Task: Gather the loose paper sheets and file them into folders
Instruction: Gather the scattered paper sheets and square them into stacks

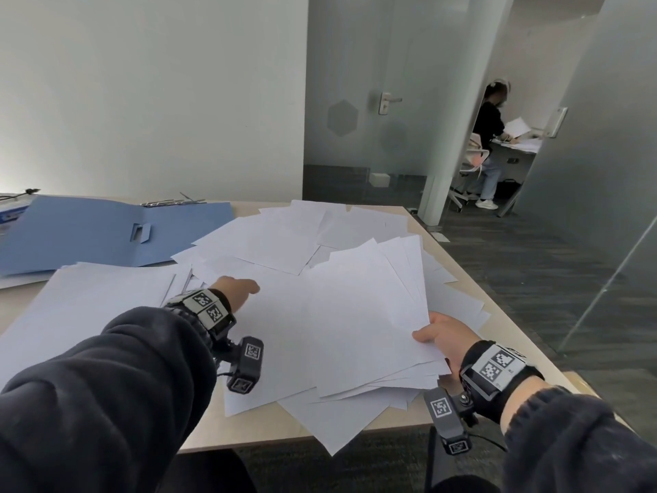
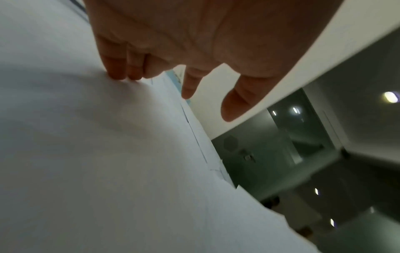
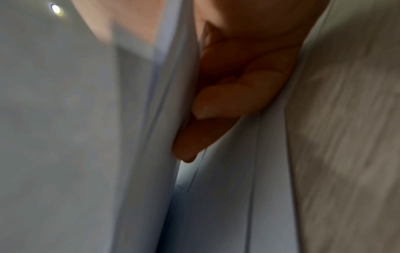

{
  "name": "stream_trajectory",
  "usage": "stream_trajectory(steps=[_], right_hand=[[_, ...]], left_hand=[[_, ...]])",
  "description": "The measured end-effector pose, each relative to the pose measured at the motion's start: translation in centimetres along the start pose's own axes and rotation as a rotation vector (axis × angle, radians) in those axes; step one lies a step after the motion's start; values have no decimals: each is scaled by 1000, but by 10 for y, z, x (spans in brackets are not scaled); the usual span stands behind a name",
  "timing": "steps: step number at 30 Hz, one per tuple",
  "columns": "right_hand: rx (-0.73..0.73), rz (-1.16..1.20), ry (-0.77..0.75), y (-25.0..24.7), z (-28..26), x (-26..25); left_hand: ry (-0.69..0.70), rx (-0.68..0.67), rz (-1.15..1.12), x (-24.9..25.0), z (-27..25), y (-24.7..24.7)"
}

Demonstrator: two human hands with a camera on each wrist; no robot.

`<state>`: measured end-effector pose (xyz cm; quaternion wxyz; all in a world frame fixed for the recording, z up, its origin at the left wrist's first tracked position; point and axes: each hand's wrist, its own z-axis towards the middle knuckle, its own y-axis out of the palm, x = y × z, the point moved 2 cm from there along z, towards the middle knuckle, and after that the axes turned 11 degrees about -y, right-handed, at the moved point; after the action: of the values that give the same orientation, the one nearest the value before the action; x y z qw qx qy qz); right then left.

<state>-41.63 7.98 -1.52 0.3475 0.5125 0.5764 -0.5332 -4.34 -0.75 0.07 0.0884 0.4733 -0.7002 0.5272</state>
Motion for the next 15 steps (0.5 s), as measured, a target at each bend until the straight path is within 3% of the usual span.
stream_trajectory(steps=[10,15], right_hand=[[-114,53,28,15,3,4],[-173,62,37,25,2,3]], left_hand=[[15,-60,-346,5,-16,16],[5,-335,-492,10,-29,47]])
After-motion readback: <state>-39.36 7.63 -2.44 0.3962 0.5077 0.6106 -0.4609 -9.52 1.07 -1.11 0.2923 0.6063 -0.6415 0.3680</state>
